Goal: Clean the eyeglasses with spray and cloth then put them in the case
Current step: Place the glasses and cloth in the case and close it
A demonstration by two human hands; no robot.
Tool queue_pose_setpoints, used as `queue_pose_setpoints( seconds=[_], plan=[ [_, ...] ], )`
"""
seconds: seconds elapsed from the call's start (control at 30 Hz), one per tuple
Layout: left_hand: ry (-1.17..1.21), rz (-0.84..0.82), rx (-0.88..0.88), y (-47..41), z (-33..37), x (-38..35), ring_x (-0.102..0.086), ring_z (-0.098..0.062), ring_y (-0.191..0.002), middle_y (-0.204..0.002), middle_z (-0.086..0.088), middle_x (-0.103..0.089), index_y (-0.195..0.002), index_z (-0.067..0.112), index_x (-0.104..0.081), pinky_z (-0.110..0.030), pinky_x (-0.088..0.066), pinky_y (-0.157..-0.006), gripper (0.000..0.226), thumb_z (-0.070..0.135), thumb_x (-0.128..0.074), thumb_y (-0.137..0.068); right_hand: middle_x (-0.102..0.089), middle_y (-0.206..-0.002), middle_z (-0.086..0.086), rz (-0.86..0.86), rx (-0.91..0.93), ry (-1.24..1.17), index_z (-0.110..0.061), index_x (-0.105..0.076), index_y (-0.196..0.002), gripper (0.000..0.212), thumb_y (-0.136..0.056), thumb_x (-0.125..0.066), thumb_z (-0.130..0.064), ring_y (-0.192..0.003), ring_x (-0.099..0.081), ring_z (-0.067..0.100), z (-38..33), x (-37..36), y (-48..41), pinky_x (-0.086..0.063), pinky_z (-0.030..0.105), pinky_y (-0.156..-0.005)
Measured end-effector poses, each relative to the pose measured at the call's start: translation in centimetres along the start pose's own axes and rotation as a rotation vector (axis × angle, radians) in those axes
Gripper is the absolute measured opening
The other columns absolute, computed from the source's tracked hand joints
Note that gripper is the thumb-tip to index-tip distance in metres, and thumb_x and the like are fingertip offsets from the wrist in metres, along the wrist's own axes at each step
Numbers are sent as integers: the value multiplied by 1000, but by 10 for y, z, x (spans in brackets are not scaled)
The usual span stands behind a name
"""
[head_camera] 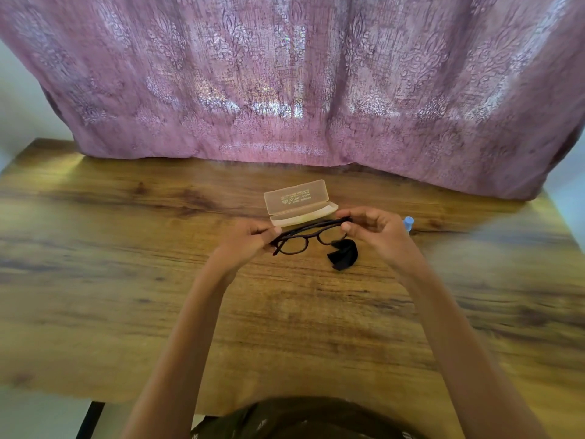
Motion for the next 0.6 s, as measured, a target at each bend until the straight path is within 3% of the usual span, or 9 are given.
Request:
queue_pose_setpoints(
  seconds=[0.07,0.13,0.2,0.3,0.43,0.6],
  plan=[
    [40,60,8,-9,-6,0,-65,-7,-73,-85,2,-74,-88,19,-75,-19,-54,-73,20,24,-58,-97,-76,-95,6,35,-6,-15,-9,-73,-108,23,-85,-72,-9,-93,-72,16,2,2,-1,-53,16,-78],
    [75,175,23,-21,-15,1,-63,-8,-70,-83,2,-71,-82,21,-74,-21,-53,-73,22,25,-58,-96,-76,-92,5,80,-13,-38,-9,-74,-106,22,-84,-73,-9,-91,-72,16,5,4,-1,-55,20,-82],
    [42,309,36,-33,-24,6,-63,-14,-78,-87,0,-70,-87,18,-73,-32,-52,-82,20,28,-57,-96,-76,-91,4,116,-23,-53,-10,-74,-104,21,-84,-73,-9,-90,-71,15,9,6,-2,-55,21,-84],
    [-66,455,63,-52,-32,13,-64,-17,-92,-102,0,-69,-105,16,-67,-33,-52,-83,21,32,-59,-93,-76,-89,2,137,-33,-47,-10,-74,-104,19,-85,-73,-9,-88,-71,12,14,8,-3,-53,15,-77],
    [-162,499,93,-82,-34,17,-57,-16,-102,-118,-2,-62,-119,13,-58,-29,-46,-85,32,27,-64,-90,-75,-90,4,152,-52,-17,-12,-73,-106,19,-87,-71,-11,-91,-71,14,19,12,-5,-53,16,-80],
    [-109,446,86,-109,-40,13,-59,-23,-114,-130,-7,-58,-136,9,-50,-37,-49,-98,49,27,-63,-92,-76,-96,3,154,-106,-7,-17,-73,-108,18,-90,-68,-15,-97,-70,11,25,13,-6,-50,18,-83]
  ],
)
Point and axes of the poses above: each hand's wrist, its own y-axis away from the middle knuckle, its own x-axis out of the back of the hand, z = x × y, the point moved 6 cm from there along -y, towards the middle knuckle
